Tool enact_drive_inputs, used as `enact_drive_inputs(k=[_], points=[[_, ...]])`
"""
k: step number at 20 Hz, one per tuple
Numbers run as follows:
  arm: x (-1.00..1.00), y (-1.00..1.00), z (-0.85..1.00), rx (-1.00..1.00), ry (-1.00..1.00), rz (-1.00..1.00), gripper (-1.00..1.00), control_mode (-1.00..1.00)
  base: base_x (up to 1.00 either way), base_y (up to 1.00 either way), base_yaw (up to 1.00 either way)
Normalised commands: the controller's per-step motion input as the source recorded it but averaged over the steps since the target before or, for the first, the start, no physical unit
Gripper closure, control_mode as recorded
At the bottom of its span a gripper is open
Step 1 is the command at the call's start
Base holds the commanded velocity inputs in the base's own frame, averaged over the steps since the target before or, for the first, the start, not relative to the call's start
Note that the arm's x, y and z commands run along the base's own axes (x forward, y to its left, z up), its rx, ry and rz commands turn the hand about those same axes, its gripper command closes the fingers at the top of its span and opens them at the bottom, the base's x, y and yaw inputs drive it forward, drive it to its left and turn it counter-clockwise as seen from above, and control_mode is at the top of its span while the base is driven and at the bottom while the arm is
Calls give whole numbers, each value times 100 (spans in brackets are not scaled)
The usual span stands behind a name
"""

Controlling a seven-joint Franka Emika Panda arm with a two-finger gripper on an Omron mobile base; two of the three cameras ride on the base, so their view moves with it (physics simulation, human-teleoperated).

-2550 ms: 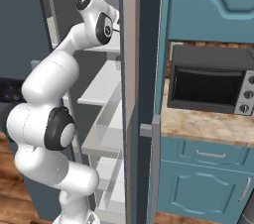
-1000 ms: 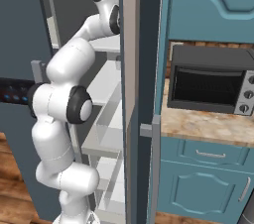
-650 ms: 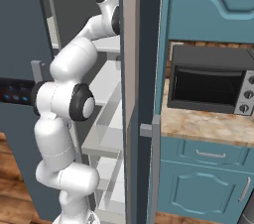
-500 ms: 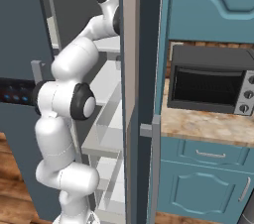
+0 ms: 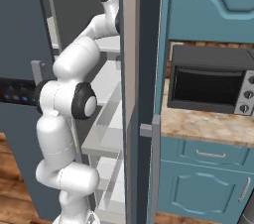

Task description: Take out the milk from the fridge and place it on the tray on the counter. Then take the sugar cube near the tray and place it in the tray.

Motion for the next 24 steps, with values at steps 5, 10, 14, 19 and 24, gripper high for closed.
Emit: enact_drive_inputs(k=[5, 10, 14, 19, 24], points=[[-18, 1, -7, 0, -1, 0, 100, -100, 0, 0, 0], [-65, 2, 0, 1, -11, 7, 100, -100, 0, 0, 0], [-51, 37, 0, 1, -24, 25, 100, -100, 0, 0, 0], [-53, 25, 0, 0, -30, 19, 100, -100, 0, 0, 0], [-93, 1, 22, -2, -16, 11, 100, -100, 0, 0, 0]])
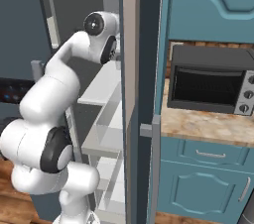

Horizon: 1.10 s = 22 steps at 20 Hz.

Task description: Take out the milk from the fridge and place it on the tray on the counter. Then take the sugar cube near the tray and place it in the tray.

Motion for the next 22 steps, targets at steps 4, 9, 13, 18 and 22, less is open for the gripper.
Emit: enact_drive_inputs(k=[4, 9, 13, 18, 22], points=[[-100, 6, 46, -8, 9, 6, 100, -100, 0, 0, 0], [-100, 19, 57, -15, 32, 12, 100, -100, 0, 0, 0], [-100, 37, 23, -12, 31, 14, 100, -100, 0, 0, 0], [-100, 19, -22, -1, -1, 10, 100, -100, 0, 0, 0], [-99, 19, -45, 2, 0, 2, 100, -100, 0, 0, 0]])
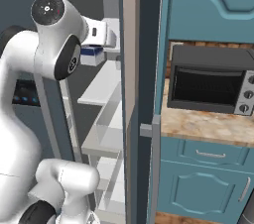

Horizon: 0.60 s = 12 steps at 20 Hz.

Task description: Take out the milk from the fridge and place it on the tray on the counter. Then take the sugar cube near the tray and place it in the tray.

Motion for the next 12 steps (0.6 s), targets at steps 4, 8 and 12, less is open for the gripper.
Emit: enact_drive_inputs(k=[4, 8, 12], points=[[-80, 33, -69, 4, 4, 0, 100, -100, 0, 0, 0], [-56, 41, -54, 3, 0, 0, 100, -100, 0, 0, 0], [-47, 46, -8, 2, 0, 0, 100, -100, 0, 0, 0]])
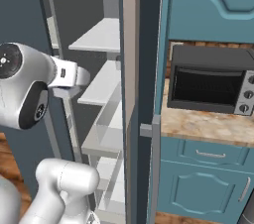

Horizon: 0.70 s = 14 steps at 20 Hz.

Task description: Take out the milk from the fridge and place it on the tray on the counter. Then take the sugar cube near the tray and place it in the tray.

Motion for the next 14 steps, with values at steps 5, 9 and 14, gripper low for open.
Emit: enact_drive_inputs(k=[5, 9, 14], points=[[-40, 38, 0, 0, -1, 0, 100, -100, 0, 0, 0], [-25, 3, 0, 0, 3, 0, 100, 100, -75, 0, 1], [0, 0, 0, 0, 0, 0, 100, 100, -100, 1, 0]])
